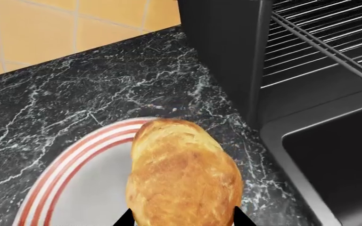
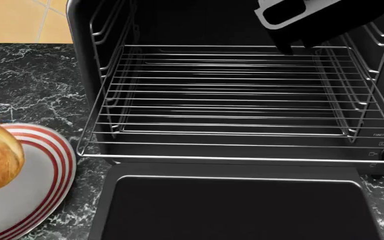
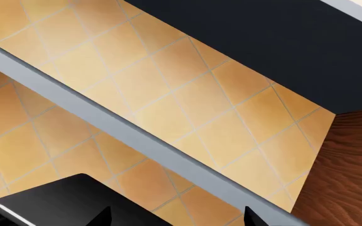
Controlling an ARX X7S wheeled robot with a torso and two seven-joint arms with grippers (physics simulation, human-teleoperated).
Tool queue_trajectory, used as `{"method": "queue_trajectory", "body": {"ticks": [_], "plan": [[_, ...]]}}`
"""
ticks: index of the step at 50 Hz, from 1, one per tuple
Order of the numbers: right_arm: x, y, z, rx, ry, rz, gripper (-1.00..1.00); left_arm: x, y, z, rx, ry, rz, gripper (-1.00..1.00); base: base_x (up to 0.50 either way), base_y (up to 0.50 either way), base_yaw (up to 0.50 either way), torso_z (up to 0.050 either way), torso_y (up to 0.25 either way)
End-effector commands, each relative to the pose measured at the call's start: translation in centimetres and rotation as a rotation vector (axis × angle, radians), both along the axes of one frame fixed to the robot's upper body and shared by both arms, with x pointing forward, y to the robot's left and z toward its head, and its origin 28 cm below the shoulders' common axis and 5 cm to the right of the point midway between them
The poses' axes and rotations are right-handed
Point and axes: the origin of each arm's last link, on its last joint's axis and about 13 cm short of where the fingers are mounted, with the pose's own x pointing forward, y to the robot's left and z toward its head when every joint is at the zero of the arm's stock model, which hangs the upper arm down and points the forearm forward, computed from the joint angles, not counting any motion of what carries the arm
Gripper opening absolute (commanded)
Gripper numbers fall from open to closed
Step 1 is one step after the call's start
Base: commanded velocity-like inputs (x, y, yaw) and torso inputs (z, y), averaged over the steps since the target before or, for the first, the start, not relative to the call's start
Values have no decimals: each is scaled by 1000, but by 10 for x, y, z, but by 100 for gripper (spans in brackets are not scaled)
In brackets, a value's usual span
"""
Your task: Pick the bread from the top rack and place it on the plate on the counter.
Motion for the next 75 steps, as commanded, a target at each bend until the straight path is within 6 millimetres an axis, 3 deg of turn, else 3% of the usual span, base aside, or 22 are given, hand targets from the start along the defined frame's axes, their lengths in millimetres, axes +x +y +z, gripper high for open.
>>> {"method": "queue_trajectory", "body": {"ticks": [1, 20, 21, 33, 59, 67, 75], "plan": [[-1, 1, 2, -4, -3, 1, 100, 4, 0, 1, -5, 2, 35, -100, 0, 0, 0, 0, 0], [-4, 1, 1, -7, -3, 3, 100, 19, 11, -1, 19, 0, 127, -100, 0, 0, 0, 0, 0], [-3, 1, 1, -7, -4, 2, 100, 18, 12, 0, 21, 6, 117, 100, 0, 0, 0, 0, 0], [-2, 1, 0, -5, -1, 3, 100, 13, 13, 4, 16, -29, 136, 100, 0, 0, 0, 0, 0], [-4, -1, -2, 9, -8, 11, 100, -16, 6, 71, 5, -227, 75, 100, 0, 0, 0, 0, 0], [-4, -1, -3, 14, -12, 17, 100, -38, 3, 89, 23, -290, 64, 100, 0, 0, 0, 0, 0], [-5, -1, -2, 17, -16, 22, 100, -66, -4, 90, 32, -353, 47, 100, 0, 0, 0, 0, 0]]}}
